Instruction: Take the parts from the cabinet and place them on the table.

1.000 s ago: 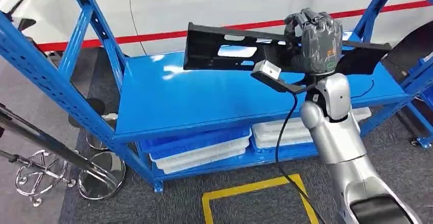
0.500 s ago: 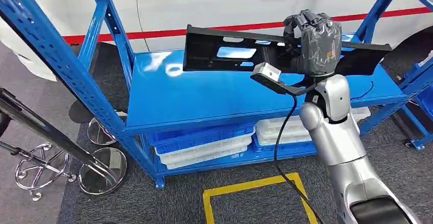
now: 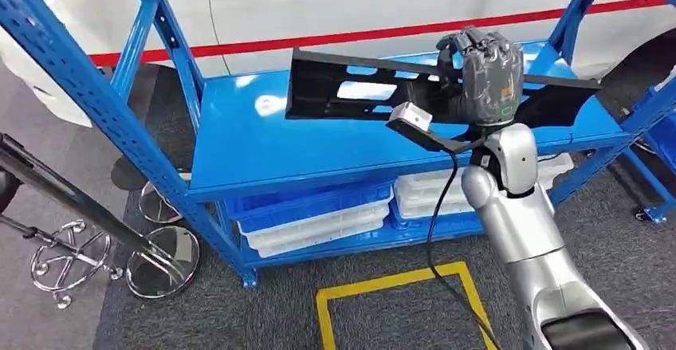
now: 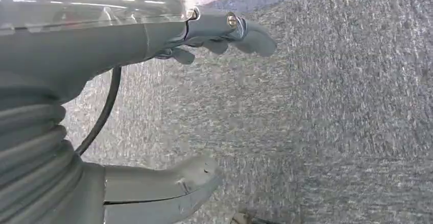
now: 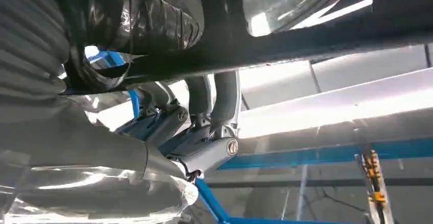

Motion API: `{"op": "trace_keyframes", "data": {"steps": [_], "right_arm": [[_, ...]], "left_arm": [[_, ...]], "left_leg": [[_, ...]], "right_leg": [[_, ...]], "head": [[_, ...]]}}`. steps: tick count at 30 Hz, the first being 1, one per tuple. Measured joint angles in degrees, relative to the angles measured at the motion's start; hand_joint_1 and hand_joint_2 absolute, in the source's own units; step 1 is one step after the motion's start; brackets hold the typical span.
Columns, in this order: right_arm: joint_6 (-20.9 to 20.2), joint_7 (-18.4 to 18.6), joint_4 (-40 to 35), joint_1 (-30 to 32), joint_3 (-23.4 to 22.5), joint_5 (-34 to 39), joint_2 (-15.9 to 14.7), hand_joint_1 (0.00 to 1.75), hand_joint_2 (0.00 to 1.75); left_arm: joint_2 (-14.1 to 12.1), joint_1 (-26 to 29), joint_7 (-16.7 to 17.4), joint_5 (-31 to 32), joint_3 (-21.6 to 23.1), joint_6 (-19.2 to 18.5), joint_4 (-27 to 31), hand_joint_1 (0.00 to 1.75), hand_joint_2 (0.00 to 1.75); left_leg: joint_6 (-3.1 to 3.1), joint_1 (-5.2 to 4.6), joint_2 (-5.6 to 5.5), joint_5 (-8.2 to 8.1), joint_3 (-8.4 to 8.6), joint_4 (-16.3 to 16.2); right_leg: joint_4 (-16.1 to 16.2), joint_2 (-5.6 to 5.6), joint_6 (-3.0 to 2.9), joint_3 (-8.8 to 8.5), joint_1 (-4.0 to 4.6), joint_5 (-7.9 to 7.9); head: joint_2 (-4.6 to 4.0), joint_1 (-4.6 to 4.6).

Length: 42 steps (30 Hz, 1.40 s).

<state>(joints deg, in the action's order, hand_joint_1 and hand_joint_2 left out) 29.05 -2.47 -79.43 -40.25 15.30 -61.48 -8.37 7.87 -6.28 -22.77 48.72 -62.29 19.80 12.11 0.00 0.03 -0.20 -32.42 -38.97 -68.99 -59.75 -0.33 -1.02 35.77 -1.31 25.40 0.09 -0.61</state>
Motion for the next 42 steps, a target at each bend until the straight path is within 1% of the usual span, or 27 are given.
{"op": "trace_keyframes", "data": {"steps": [2, 3, 4, 6, 7, 10, 12, 13, 14, 16, 17, 18, 20, 22, 23, 26, 28, 29, 31, 32, 33, 34, 35, 37, 38, 40, 42], "right_arm": [[0.13, -0.02, 0.5, 0.19, 0.0, 0.0, 0.35, 1.75, 1.75], [0.2, -0.02, 0.72, 0.35, 0.0, -0.02, 0.5, 1.75, 1.75], [0.28, -0.02, 0.94, 0.48, 0.0, -0.07, 0.59, 1.75, 1.75], [0.63, -0.02, 1.05, 0.68, 0.0, -0.07, 0.63, 1.75, 1.75], [0.94, -0.07, 1.05, 0.68, 0.0, -0.04, 0.63, 1.75, 1.75], [1.53, -0.18, 1.05, 1.06, 0.0, 0.24, 0.63, 1.75, 1.75], [1.88, -0.31, 1.05, 1.72, 0.0, 0.52, 0.61, 1.75, 1.75], [2.07, -0.42, 1.05, 2.03, 0.0, 0.63, 0.44, 1.75, 1.75], [2.21, -0.44, 1.05, 2.13, 0.0, 0.63, 0.28, 1.75, 1.75], [2.45, -0.48, 1.05, 3.07, -0.02, 0.7, 0.24, 1.75, 1.75], [2.62, -0.46, 1.05, 3.93, -0.13, 0.85, 0.0, 1.75, 1.75], [2.84, -0.52, 1.03, 4.75, -0.35, 1.01, -0.26, 1.75, 1.75], [2.99, -0.61, 0.96, 5.8, -0.63, 1.29, -0.63, 1.75, 1.75], [3.1, -0.7, 0.68, 5.94, -0.98, 1.31, -0.88, 1.75, 1.75], [3.28, -0.72, 0.55, 5.94, -1.2, 1.31, -0.92, 1.75, 1.75], [3.58, -0.7, 0.33, 6.53, -1.44, 1.46, -1.07, 1.75, 1.75], [3.76, -0.76, -0.11, 6.76, -1.81, 1.73, -1.27, 1.75, 1.75], [3.8, -0.79, -0.35, 6.83, -2.01, 1.88, -1.27, 1.75, 1.75], [3.85, -1.09, -0.74, 7.12, -2.47, 2.3, -1.42, 1.75, 1.75], [3.82, -1.22, -0.79, 7.41, -2.71, 2.38, -1.51, 1.75, 1.75], [3.82, -1.29, -0.83, 7.73, -2.88, 2.45, -1.62, 1.75, 1.75], [3.82, -1.31, -0.88, 7.97, -2.95, 2.47, -1.71, 1.75, 1.75], [3.8, -1.4, -0.9, 8.11, -3.02, 2.47, -1.86, 1.75, 1.75], [3.78, -1.42, -1.12, 8.1, -3.37, 2.47, -1.99, 1.75, 1.75], [3.76, -1.44, -1.29, 8.07, -3.63, 2.51, -2.01, 1.75, 1.75], [3.72, -1.46, -1.33, 8.0, -4.06, 2.58, -2.14, 1.75, 1.75], [3.69, -1.49, -1.38, 8.14, -4.2, 2.58, -2.25, 1.75, 1.75]], "left_arm": [[-0.2, 0.0, 0.02, 0.15, 0.0, 0.0, 0.02, 0.0, 1.75], [-0.22, 0.04, 0.04, 0.15, -0.02, 0.0, 0.02, 0.0, 1.75], [-0.22, 0.06, 0.04, 0.15, 0.0, 0.0, 0.02, 0.0, 1.75], [-0.24, -0.03, 0.04, 0.17, 0.0, 0.0, 0.04, 0.0, 1.75], [-0.37, -0.11, 0.02, 0.24, 0.0, 0.0, 0.07, 0.0, 1.75], [-0.41, -0.06, 0.0, 0.22, 0.0, 0.0, 0.09, 0.0, 1.75], [-0.52, -0.05, 0.0, 0.13, -0.02, 0.02, 0.09, 0.0, 1.75], [-0.48, -0.07, 0.0, 0.17, -0.02, 0.0, 0.09, 0.0, 1.75], [-0.48, -0.1, 0.0, 0.17, -0.02, 0.02, 0.09, 0.0, 1.75], [-0.5, -0.07, 0.0, 0.22, -0.02, 0.0, 0.09, 0.0, 1.75], [-0.5, -0.05, 0.0, 0.22, -0.04, -0.02, 0.09, 0.0, 1.75], [-0.5, 0.03, 0.0, 0.2, -0.09, -0.04, 0.09, 0.0, 1.75], [-0.5, 0.21, -0.02, 0.15, -0.26, -0.07, 0.09, 0.0, 1.75], [-0.5, 0.19, -0.04, 0.15, -0.39, -0.11, 0.09, 0.0, 1.75], [-0.5, 0.13, -0.11, 0.15, -0.46, -0.11, 0.11, 0.0, 1.75], [-0.55, 0.15, -0.26, -0.09, -0.79, -0.11, 0.11, 0.0, 1.75], [-0.57, 0.28, -0.33, -0.22, -0.94, -0.11, 0.11, 0.0, 1.75], [-0.52, 0.35, -0.35, -0.28, -0.94, -0.11, 0.11, 0.0, 1.75], [-0.68, 0.31, -0.35, -0.39, -0.98, -0.11, 0.11, 0.0, 1.75], [-0.7, 0.33, -0.35, -0.46, -1.01, -0.13, 0.11, 0.0, 1.75], [-0.72, 0.39, -0.35, -0.48, -1.05, -0.13, 0.11, 0.0, 1.75], [-0.72, 0.45, -0.35, -0.5, -1.05, -0.13, 0.11, 0.0, 1.75], [-0.72, 0.46, -0.35, -0.55, -1.05, -0.2, 0.11, 0.0, 1.75], [-0.74, 0.32, -0.35, -0.55, -1.05, -0.22, 0.11, 0.0, 1.75], [-0.98, 0.11, -0.37, -0.55, -1.05, -0.22, 0.15, 0.0, 1.75], [-0.96, 0.03, -0.42, -0.5, -1.05, -0.2, 0.15, 0.0, 1.75], [-1.07, 0.1, -0.42, -0.57, -1.05, -0.15, 0.15, 0.0, 1.75]], "left_leg": [[-0.37, 0.3, 0.01, -2.97, -2.66, -7.23], [-0.38, 0.35, 0.02, -2.6, -2.26, -7.25], [-0.3, 0.38, 0.02, -1.13, -0.6, -4.71], [0.25, 0.36, 0.02, 3.29, 5.91, 6.02], [0.68, 0.2, -0.04, 3.35, 8.16, 10.44], [1.3, -0.51, -0.08, 3.8, 8.07, 10.94], [2.28, -0.36, -0.05, 5.06, 8.14, 12.13], [2.65, 0.01, 0.31, 5.95, 8.43, 12.95], [3.21, 0.01, 0.32, 6.45, 8.06, 13.24], [3.36, -0.12, 0.54, 7.03, 7.08, 13.2], [3.43, -0.26, 0.55, 7.27, 6.66, 13.07], [3.41, -0.32, 0.5, 7.45, 6.3, 12.93], [3.3, -0.37, 0.39, 7.57, 5.58, 12.29], [3.0, -0.37, 0.4, 7.37, 4.92, 11.15], [2.66, -0.77, 0.4, 7.21, 4.19, 10.47], [1.85, -0.57, 0.42, 7.71, 3.9, 10.29], [1.28, -0.44, 0.31, 7.05, 3.31, 9.78], [0.8, -0.45, 0.26, 5.02, 2.69, 8.0], [0.03, -0.05, 0.27, -0.48, -0.62, -1.04], [-0.17, 0.11, 0.27, -2.41, -2.13, -5.44], [-0.25, 0.15, 0.27, -3.1, -2.64, -7.66], [-0.23, 0.16, 0.27, -2.46, -1.92, -7.03], [-0.03, 0.15, 0.26, -0.72, 0.21, -3.78], [1.12, -0.2, 0.22, 4.01, 7.24, 7.84], [1.87, -0.45, 0.22, 3.45, 9.06, 11.58], [2.0, -0.73, 0.24, 3.91, 8.91, 11.76], [2.92, -1.04, 0.24, 4.87, 8.7, 12.47]], "right_leg": [[-0.09, -0.03, 0.1, 0.78, 0.0, -0.5], [-0.12, -0.05, 0.21, 1.14, -0.01, -0.76], [-0.14, -0.05, 0.32, 1.4, -0.02, -0.98], [-0.12, -0.04, 0.64, 1.58, 0.01, -1.37], [-0.08, -0.12, 0.87, 1.58, -0.1, -1.57], [0.32, -0.14, 2.08, 1.71, -0.14, -2.4], [1.23, -0.15, 3.13, 1.46, 0.14, -3.33], [0.73, 0.06, 3.09, 1.8, -0.2, -2.27], [-1.52, 0.17, 3.02, 2.95, 0.06, 0.26], [-11.13, 0.27, 3.14, 6.47, 0.03, 5.86], [-15.05, 0.27, 3.22, 7.67, 0.04, 7.45], [-16.37, 0.27, 3.25, 7.76, 0.04, 7.61], [-11.24, 0.26, 3.1, 4.0, 0.04, 4.86], [-1.17, 0.23, 2.85, -2.09, 0.02, 1.55], [0.09, 0.27, 2.44, -2.46, 0.41, 2.43], [-0.06, 0.38, 1.47, -1.88, 0.73, 1.76], [0.58, 0.18, 0.36, -1.71, 0.16, 0.93], [0.67, 0.2, 0.01, -1.44, 0.12, 0.67], [0.66, 0.18, -0.21, -0.61, 0.08, 0.09], [0.62, 0.17, -0.17, -0.23, 0.11, -0.18], [0.61, 0.15, -0.14, 0.12, 0.12, -0.43], [0.59, 0.15, -0.11, 0.42, 0.12, -0.66], [0.58, 0.18, -0.03, 0.64, 0.16, -0.92], [0.62, 0.25, 0.13, 0.73, 0.34, -1.28], [0.66, 0.15, 0.36, 0.81, 0.22, -1.52], [0.71, 0.1, 1.17, 1.18, 0.13, -2.07], [1.59, 0.08, 1.98, 0.97, -0.06, -2.97]], "head": [[-0.02, 0.0], [-0.02, 0.0], [0.0, 0.0], [0.0, 0.0], [-0.02, 0.0], [-0.02, 0.0], [-0.02, -0.02], [-0.02, -0.02], [-0.02, -0.07], [0.0, -0.04], [0.0, -0.04], [0.0, -0.04], [-0.02, -0.04], [-0.02, -0.04], [-0.02, -0.04], [0.0, -0.02], [0.0, -0.04], [-0.02, 0.0], [0.0, 0.0], [-0.02, 0.0], [0.0, 0.0], [0.0, 0.02], [-0.02, 0.02], [0.0, 0.0], [-0.02, -0.02], [-0.02, 0.0], [-0.02, 0.0]]}}
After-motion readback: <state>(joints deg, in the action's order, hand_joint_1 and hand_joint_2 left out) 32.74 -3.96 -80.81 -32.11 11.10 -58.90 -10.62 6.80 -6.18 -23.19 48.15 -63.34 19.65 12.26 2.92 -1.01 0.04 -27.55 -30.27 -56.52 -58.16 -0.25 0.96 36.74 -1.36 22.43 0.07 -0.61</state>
